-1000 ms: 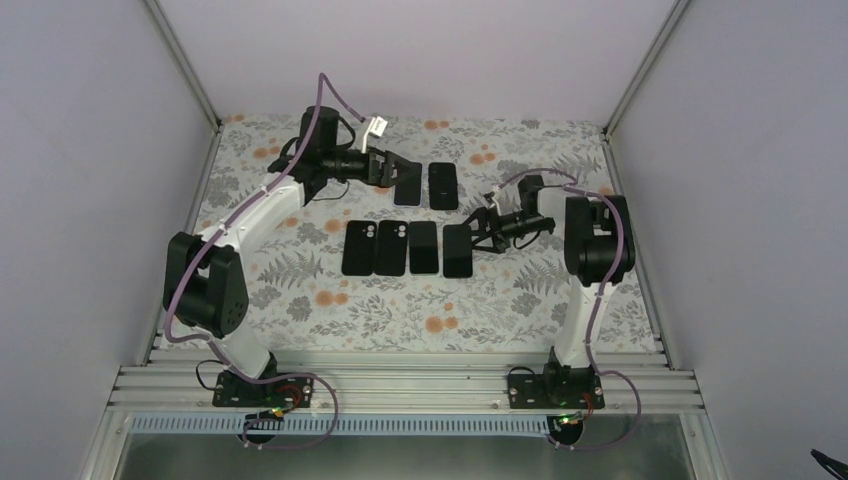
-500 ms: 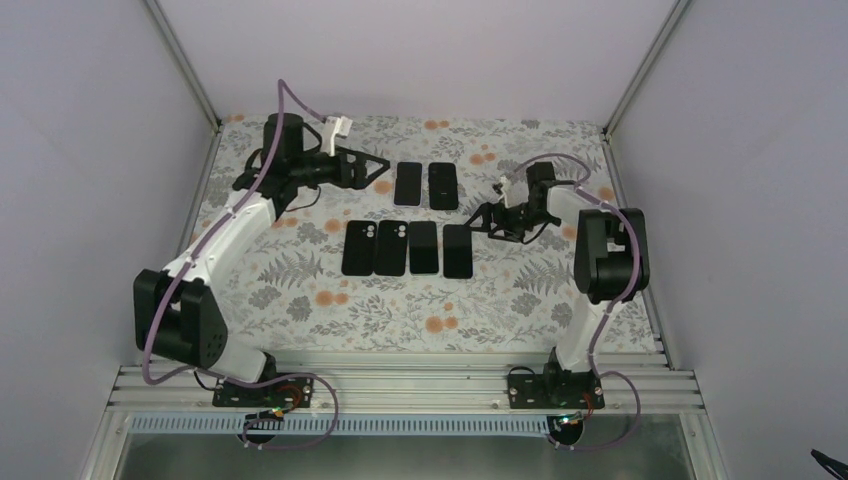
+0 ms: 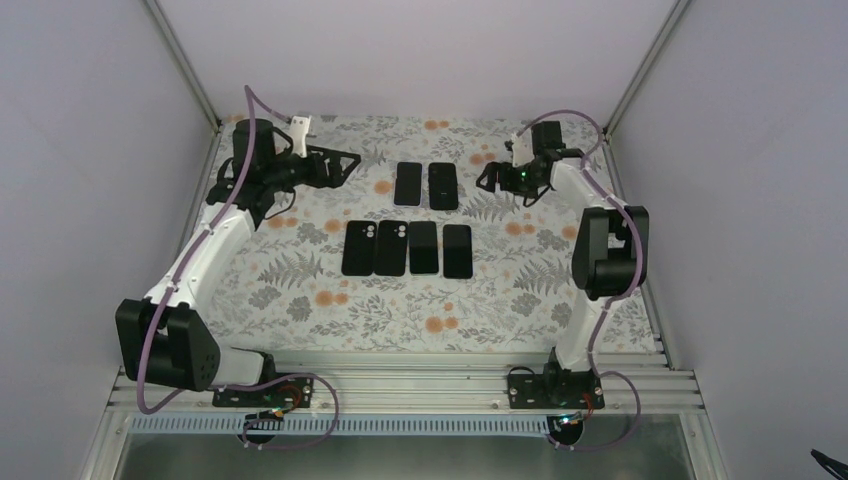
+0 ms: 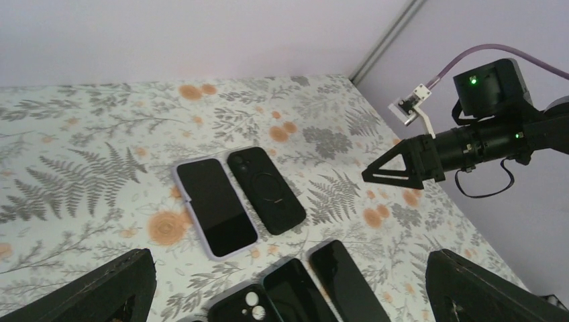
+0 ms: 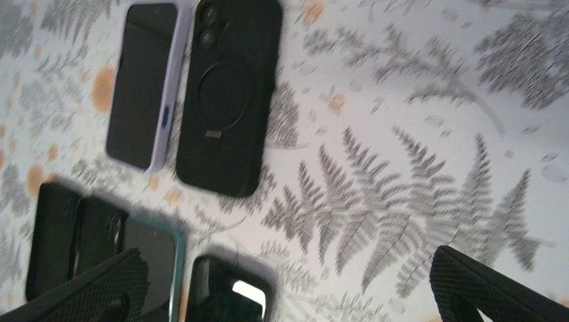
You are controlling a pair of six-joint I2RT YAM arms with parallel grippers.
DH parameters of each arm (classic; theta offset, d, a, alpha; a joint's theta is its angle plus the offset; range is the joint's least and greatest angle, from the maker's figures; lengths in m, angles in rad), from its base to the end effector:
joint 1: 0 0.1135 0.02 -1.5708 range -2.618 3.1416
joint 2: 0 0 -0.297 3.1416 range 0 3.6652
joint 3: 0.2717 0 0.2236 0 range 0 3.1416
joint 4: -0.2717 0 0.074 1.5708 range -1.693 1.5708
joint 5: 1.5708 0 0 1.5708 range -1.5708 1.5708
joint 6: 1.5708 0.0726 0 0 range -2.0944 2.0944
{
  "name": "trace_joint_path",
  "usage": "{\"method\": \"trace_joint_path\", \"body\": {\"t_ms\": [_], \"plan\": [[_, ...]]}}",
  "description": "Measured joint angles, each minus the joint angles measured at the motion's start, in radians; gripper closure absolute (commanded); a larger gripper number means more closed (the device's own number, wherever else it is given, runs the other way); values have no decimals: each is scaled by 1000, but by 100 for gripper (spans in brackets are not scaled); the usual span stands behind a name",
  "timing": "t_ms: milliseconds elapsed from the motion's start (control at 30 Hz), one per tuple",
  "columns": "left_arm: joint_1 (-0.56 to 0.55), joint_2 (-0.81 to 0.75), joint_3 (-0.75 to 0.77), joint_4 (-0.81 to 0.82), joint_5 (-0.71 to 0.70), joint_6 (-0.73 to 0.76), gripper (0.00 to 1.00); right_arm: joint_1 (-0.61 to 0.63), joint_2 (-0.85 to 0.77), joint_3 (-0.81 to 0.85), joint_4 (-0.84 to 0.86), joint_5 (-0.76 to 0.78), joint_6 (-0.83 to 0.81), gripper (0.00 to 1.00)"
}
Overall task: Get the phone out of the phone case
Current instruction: Place the phone at the center of the board, then pick up the phone at the center of the board.
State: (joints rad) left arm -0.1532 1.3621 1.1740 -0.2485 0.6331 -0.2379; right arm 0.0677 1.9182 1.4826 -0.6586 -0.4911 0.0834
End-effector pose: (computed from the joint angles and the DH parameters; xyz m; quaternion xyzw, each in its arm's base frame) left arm 0.2913 -0.0884 0.3667 0.1331 0.8079 -0.3568 0.4497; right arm 0.4018 0.0616 0.2336 -0.0500 0.9430 0.2528 0.2105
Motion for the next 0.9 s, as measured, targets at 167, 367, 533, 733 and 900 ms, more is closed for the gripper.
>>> {"method": "trace_joint_path", "body": {"t_ms": [167, 367, 533, 733, 900], "plan": [[30, -14, -9, -8, -24, 14, 0, 31, 85, 106, 6, 106, 50, 1], [53, -11, -13, -6, -27, 10, 0, 114, 178, 201, 7, 227, 81, 1], [55, 8, -13, 8, -23, 2, 0, 177, 235, 238, 11, 297, 92, 1], [55, 31, -13, 8, -20, -6, 0, 224, 302, 270, 15, 334, 110, 1], [55, 31, -13, 18, -20, -6, 0, 253, 343, 305, 15, 367, 121, 1]]}}
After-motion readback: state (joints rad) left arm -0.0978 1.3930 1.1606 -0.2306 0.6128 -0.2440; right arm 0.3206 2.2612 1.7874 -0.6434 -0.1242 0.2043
